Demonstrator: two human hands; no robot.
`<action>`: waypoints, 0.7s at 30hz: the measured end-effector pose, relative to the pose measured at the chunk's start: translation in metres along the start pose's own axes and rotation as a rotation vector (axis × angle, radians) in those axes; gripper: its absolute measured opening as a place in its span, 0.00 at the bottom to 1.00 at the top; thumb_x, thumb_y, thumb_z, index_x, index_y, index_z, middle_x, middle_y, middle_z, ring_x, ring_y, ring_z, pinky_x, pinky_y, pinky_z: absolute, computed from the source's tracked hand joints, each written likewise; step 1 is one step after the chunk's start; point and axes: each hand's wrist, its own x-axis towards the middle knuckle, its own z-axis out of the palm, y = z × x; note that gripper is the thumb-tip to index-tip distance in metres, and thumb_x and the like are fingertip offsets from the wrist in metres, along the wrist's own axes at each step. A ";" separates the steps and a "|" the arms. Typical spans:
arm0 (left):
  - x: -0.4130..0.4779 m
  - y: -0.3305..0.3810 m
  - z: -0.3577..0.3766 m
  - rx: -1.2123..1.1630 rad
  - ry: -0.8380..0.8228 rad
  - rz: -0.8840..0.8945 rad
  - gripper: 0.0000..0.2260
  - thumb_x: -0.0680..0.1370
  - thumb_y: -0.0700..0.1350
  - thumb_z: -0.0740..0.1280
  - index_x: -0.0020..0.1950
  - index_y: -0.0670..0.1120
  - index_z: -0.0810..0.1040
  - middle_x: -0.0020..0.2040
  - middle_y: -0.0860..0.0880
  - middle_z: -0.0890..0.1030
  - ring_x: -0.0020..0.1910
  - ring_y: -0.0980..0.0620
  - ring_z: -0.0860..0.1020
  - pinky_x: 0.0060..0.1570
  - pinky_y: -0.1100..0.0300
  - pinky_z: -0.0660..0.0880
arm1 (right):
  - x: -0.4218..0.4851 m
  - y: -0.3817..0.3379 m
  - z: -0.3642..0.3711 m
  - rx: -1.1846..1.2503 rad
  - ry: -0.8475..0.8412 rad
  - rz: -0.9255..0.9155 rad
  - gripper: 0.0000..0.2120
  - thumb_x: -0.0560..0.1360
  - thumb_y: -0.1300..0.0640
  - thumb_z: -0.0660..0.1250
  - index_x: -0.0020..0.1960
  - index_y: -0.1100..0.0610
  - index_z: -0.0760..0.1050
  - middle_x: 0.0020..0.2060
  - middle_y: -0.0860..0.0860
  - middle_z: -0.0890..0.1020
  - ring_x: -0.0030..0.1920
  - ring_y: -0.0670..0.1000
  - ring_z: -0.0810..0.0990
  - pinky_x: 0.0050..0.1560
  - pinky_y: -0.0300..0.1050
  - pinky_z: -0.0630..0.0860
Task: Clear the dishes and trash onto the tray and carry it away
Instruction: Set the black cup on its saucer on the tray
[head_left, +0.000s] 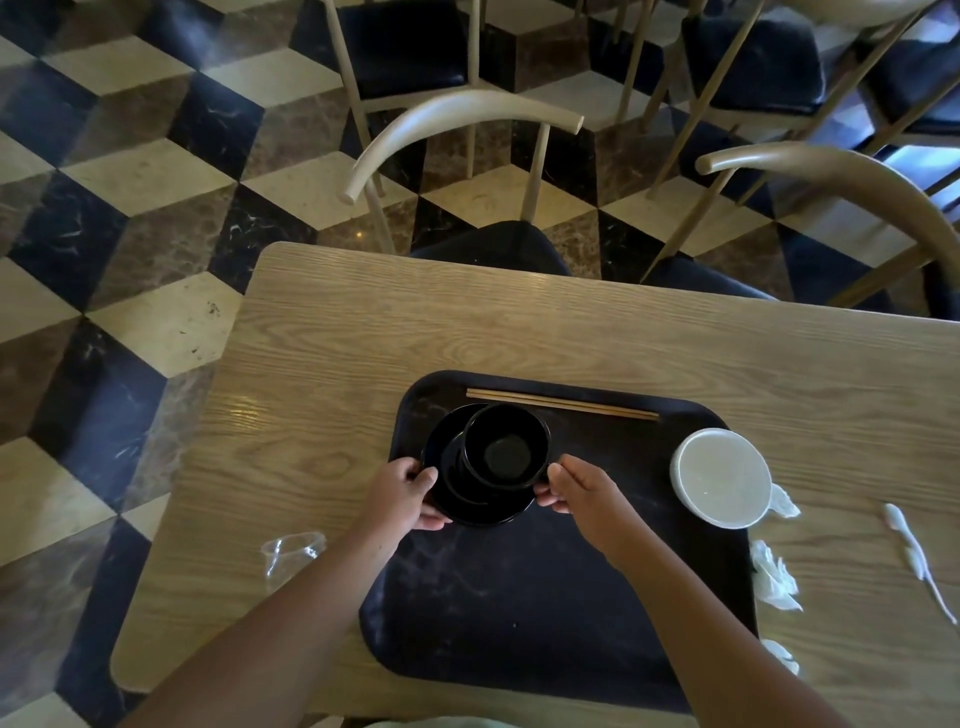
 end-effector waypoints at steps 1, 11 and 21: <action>0.000 0.000 0.000 -0.001 0.001 0.008 0.08 0.82 0.41 0.63 0.53 0.36 0.73 0.51 0.34 0.79 0.30 0.42 0.84 0.27 0.53 0.80 | 0.000 0.000 -0.003 -0.025 -0.015 -0.004 0.14 0.84 0.56 0.56 0.48 0.60 0.77 0.47 0.54 0.83 0.50 0.54 0.82 0.58 0.53 0.77; 0.001 0.004 -0.001 0.004 0.010 0.057 0.07 0.81 0.42 0.63 0.45 0.41 0.72 0.44 0.39 0.78 0.31 0.41 0.84 0.28 0.52 0.80 | 0.018 -0.005 -0.012 -0.077 -0.125 -0.018 0.15 0.84 0.56 0.55 0.40 0.58 0.71 0.37 0.53 0.75 0.37 0.50 0.73 0.45 0.48 0.74; 0.004 0.008 -0.004 -0.011 0.027 0.069 0.06 0.81 0.41 0.64 0.55 0.39 0.74 0.47 0.40 0.80 0.29 0.45 0.83 0.29 0.52 0.82 | 0.028 -0.023 -0.015 -0.115 -0.231 -0.011 0.14 0.83 0.56 0.57 0.41 0.57 0.71 0.34 0.49 0.71 0.35 0.49 0.70 0.42 0.45 0.72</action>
